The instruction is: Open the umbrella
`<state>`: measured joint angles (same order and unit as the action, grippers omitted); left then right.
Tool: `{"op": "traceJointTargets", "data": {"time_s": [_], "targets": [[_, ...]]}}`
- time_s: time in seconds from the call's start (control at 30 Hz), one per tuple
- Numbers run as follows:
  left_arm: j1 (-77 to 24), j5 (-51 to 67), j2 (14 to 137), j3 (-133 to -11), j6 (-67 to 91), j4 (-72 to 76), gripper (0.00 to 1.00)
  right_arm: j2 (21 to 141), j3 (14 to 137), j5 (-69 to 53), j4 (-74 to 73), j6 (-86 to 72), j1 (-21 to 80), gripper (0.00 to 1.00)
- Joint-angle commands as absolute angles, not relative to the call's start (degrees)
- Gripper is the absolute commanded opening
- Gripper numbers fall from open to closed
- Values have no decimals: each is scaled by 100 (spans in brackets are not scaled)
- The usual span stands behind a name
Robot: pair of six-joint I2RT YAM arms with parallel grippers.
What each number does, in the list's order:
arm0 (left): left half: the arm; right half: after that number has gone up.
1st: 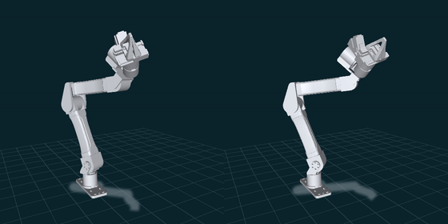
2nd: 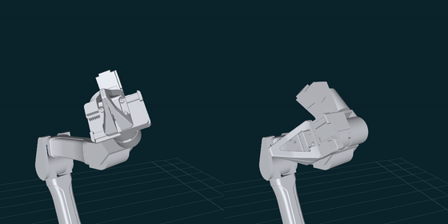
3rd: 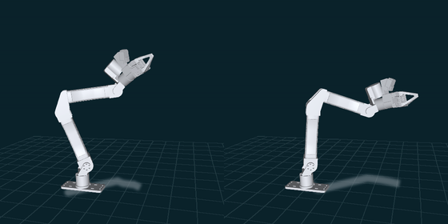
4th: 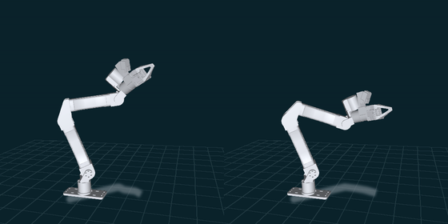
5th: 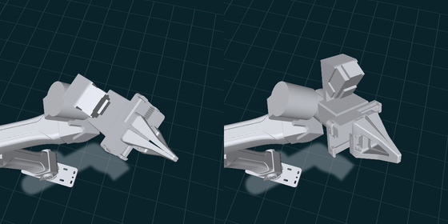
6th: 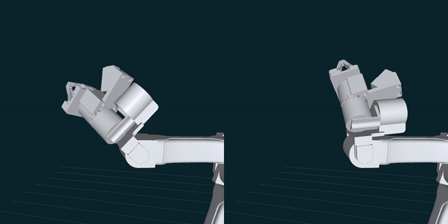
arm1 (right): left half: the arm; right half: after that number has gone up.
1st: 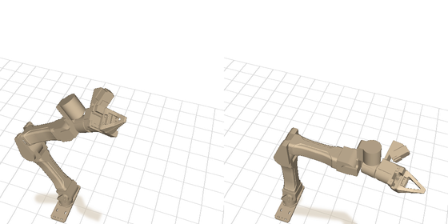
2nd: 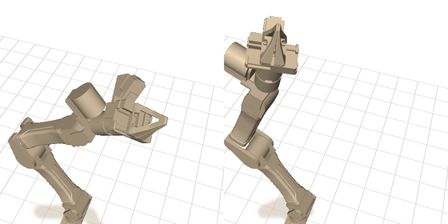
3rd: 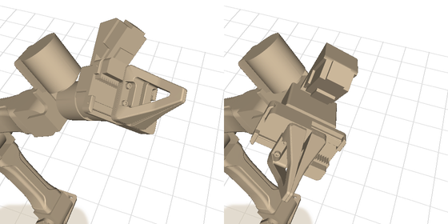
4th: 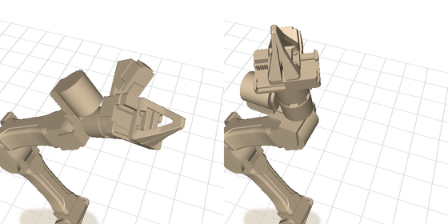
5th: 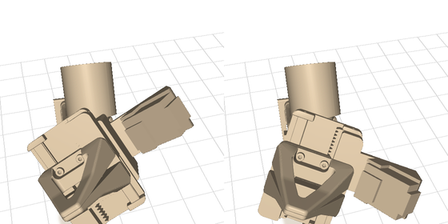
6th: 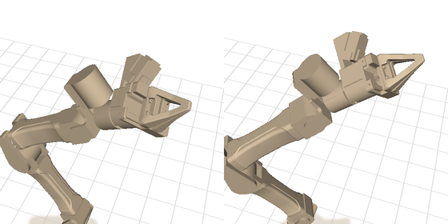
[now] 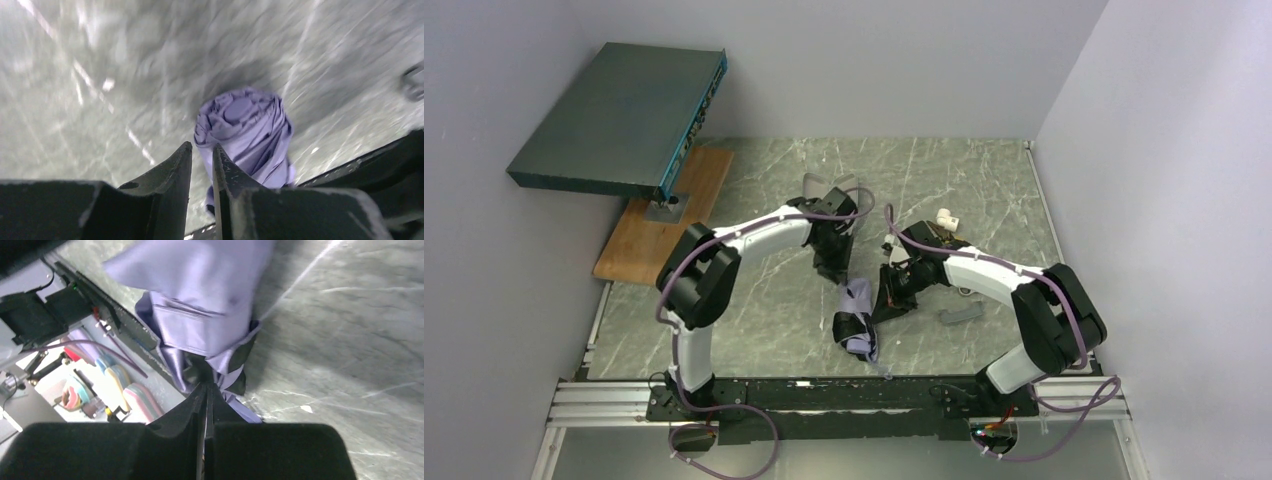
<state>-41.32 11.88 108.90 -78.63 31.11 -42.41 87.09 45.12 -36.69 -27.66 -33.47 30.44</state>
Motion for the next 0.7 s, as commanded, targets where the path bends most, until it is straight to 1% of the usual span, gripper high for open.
{"op": "traceJointTargets", "data": {"time_s": [0.0, 0.1, 0.2, 0.23, 0.27, 0.3, 0.33, 0.37, 0.4, 0.43, 0.5, 0.57, 0.67], "targets": [[-4165, 1126, 11204, -8819, 2959, -4312, 27, 8610, 4804, -3957, -3087, -2997, 3097, 7], [-4156, 951, 10990, -8770, 2891, -4469, 30, 8543, 5015, -3530, -3671, -2738, 3073, 7], [-4144, 924, 10392, -8249, 2932, -4372, 41, 8434, 5239, -3290, -4024, -2553, 3027, 9], [-4148, 950, 10173, -8017, 2961, -4307, 47, 8389, 5322, -3239, -4120, -2519, 3004, 12], [-4138, 1003, 9982, -7807, 2981, -4222, 55, 8369, 5424, -3205, -4209, -2488, 2978, 18], [-4142, 957, 9783, -7613, 3013, -4199, 67, 8345, 5491, -3200, -4264, -2456, 2945, 28], [-4140, 950, 9568, -7405, 3064, -4123, 76, 8318, 5552, -3196, -4292, -2437, 2909, 39], [-4142, 1048, 9345, -7172, 3089, -3993, 84, 8302, 5601, -3176, -4304, -2434, 2877, 49], [-4148, 1120, 9120, -6947, 3128, -3862, 89, 8270, 5633, -3118, -4299, -2466, 2833, 56], [-4146, 1185, 8918, -6662, 3182, -3715, 93, 8243, 5660, -3061, -4290, -2496, 2789, 62], [-4157, 1471, 8519, -6252, 3262, -3368, 96, 8178, 5706, -2951, -4266, -2562, 2715, 70], [-4211, 1547, 8184, -5903, 3390, -3088, 99, 8094, 5728, -2834, -4231, -2625, 2653, 74], [-4317, 1825, 7865, -5437, 3579, -2526, 99, 7978, 5722, -2620, -4206, -2710, 2579, 76]]}}
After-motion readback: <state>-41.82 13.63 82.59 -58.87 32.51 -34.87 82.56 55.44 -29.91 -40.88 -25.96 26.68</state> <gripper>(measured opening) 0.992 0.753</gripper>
